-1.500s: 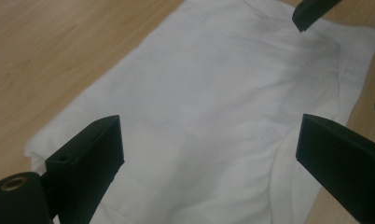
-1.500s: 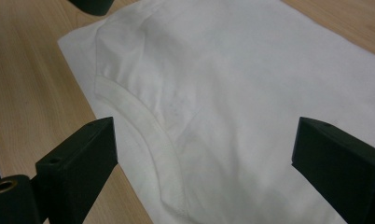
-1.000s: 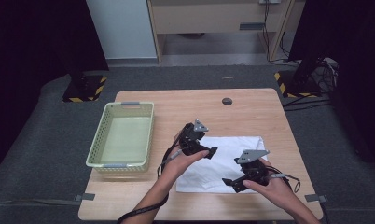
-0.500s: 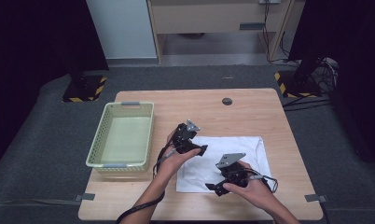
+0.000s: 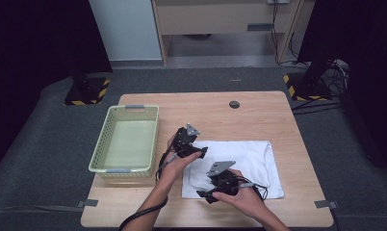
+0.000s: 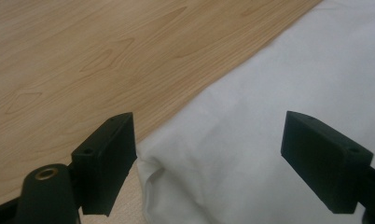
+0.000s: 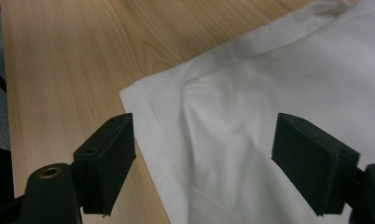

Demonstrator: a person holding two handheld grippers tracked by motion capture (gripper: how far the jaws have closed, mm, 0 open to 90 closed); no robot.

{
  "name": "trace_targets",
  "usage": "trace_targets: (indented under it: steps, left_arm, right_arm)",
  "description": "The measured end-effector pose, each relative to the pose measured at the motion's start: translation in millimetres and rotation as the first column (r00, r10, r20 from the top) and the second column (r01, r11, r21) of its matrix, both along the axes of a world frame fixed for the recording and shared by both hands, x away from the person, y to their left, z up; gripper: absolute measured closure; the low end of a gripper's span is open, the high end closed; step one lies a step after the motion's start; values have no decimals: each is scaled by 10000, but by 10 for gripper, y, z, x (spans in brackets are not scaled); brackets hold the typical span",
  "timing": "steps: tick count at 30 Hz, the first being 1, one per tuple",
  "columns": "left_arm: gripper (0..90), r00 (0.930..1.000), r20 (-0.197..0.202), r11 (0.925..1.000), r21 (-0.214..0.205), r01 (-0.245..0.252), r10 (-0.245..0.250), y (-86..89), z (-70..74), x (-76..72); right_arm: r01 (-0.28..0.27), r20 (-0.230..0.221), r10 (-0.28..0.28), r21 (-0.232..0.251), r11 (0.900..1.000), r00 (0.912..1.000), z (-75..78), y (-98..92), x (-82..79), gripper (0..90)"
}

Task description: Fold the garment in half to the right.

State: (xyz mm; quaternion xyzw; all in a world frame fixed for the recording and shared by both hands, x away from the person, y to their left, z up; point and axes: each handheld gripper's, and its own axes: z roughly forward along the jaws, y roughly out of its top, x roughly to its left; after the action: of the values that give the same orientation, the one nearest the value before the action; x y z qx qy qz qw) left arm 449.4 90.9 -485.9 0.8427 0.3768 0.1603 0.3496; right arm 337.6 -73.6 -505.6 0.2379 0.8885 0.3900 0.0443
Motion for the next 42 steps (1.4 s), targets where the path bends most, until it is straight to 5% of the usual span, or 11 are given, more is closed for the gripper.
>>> trace_targets:
  steps: [20,25,35,42]
  left_arm:
    - [188,9982,-238,9977,-378,-556,547,179,-92,73]
    - [188,9981,-228,9971,-485,-590,580,179,-80,70]
    - [188,9978,-271,9958,-671,-623,606,168,-87,69]
    - [186,9971,-311,9939,-833,-724,700,178,-104,78]
  right_arm:
    - [-247,571,280,-591,9980,9980,-237,596,-43,85]
    - [-167,1026,249,-804,9966,9944,-237,584,-46,179]
    - [406,1412,-281,-868,9954,9896,-191,447,20,589]
    - [682,1575,-524,-970,9929,9861,-189,381,43,759]
